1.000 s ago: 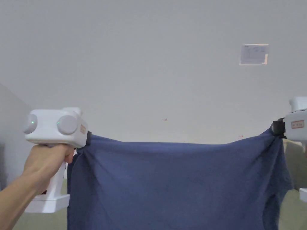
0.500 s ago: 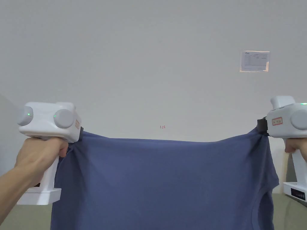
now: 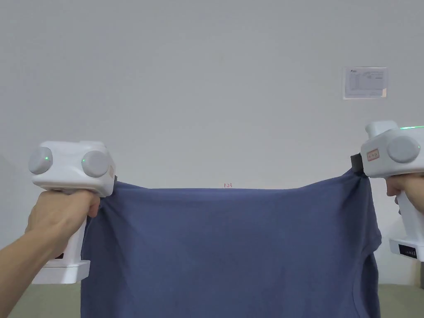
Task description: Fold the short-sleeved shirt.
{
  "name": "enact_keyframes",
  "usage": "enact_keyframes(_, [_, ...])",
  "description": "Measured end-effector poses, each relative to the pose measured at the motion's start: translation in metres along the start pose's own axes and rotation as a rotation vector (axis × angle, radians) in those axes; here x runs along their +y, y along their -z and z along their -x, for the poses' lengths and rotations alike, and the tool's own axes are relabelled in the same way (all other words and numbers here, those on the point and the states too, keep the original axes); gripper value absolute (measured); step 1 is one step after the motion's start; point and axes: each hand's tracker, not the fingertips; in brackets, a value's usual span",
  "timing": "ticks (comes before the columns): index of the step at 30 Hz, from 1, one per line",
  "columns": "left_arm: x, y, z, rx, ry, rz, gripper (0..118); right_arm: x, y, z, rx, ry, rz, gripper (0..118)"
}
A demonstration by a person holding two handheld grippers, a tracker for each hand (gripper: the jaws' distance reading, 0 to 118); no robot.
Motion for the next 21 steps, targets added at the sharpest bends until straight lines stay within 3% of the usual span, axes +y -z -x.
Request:
enact_keyframes(12, [-0.024, 0.081, -0.024, 0.032, -0.021, -0.008, 2, -0.005, 0.076, 0.015, -0.011, 0.015, -0.014, 3])
enact_keyframes(17, [-0.081, 0.111, -0.029, 0.015, 0.003, 0.085, 2, -0.070, 0.094, 0.018, 0.015, 0.000, 0.076, 3])
enact_keyframes(21, [-0.149, 0.122, -0.032, -0.026, 0.068, 0.176, 2, -0.147, 0.089, 0.016, 0.052, 0.044, 0.190, 3])
